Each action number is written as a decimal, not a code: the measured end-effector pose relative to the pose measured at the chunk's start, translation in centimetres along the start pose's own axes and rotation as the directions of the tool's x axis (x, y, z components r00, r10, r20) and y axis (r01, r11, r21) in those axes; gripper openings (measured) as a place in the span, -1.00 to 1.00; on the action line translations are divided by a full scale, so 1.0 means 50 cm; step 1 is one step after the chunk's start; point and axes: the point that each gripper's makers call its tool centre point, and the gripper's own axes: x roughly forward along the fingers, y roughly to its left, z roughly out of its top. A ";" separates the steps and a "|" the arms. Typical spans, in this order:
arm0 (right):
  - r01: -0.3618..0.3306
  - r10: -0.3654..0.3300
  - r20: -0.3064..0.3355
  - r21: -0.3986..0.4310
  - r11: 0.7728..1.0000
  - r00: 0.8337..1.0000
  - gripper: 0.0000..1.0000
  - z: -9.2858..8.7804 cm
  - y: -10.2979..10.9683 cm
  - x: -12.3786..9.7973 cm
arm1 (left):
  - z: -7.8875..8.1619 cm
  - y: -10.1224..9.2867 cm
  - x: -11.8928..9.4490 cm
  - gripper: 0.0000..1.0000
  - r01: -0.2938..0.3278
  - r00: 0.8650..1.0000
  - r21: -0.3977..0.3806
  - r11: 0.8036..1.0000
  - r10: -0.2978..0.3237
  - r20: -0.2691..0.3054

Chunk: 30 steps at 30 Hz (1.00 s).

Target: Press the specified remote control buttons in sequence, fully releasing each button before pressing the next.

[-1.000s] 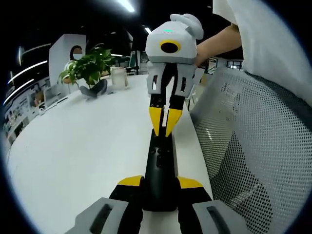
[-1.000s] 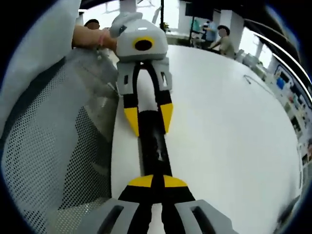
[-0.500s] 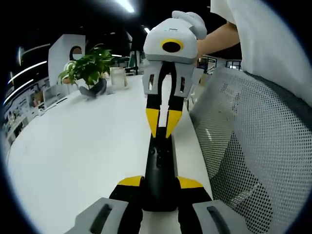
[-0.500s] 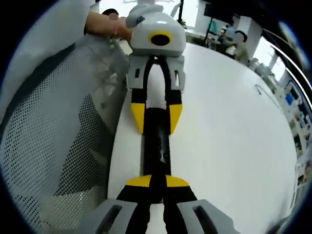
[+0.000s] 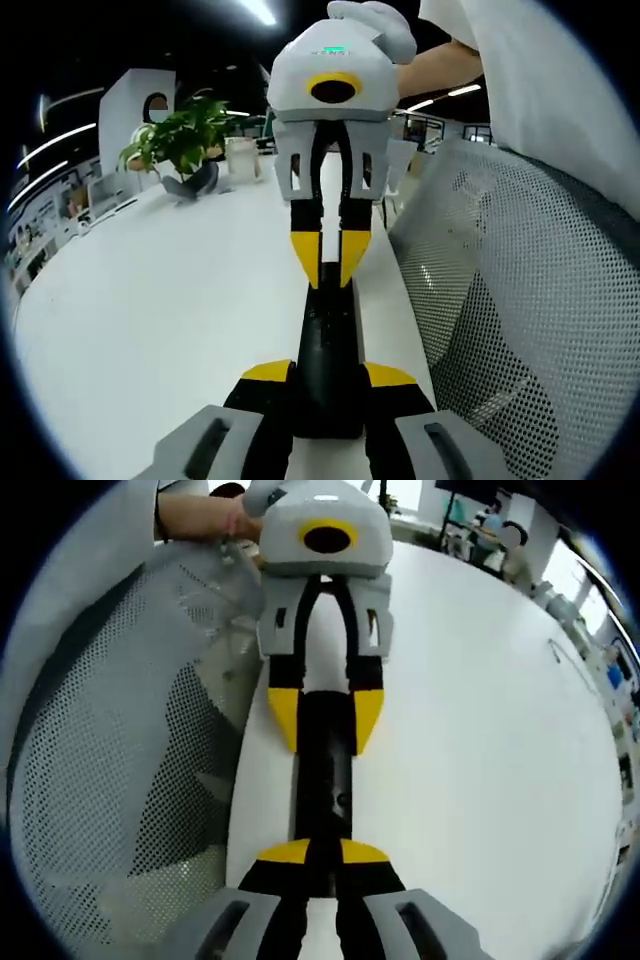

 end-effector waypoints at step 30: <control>0.024 -0.028 0.048 0.084 0.996 0.998 -0.88 0.016 -0.003 0.005 | 0.000 0.001 0.001 -0.50 -0.002 1.000 0.003 1.000 0.002 0.002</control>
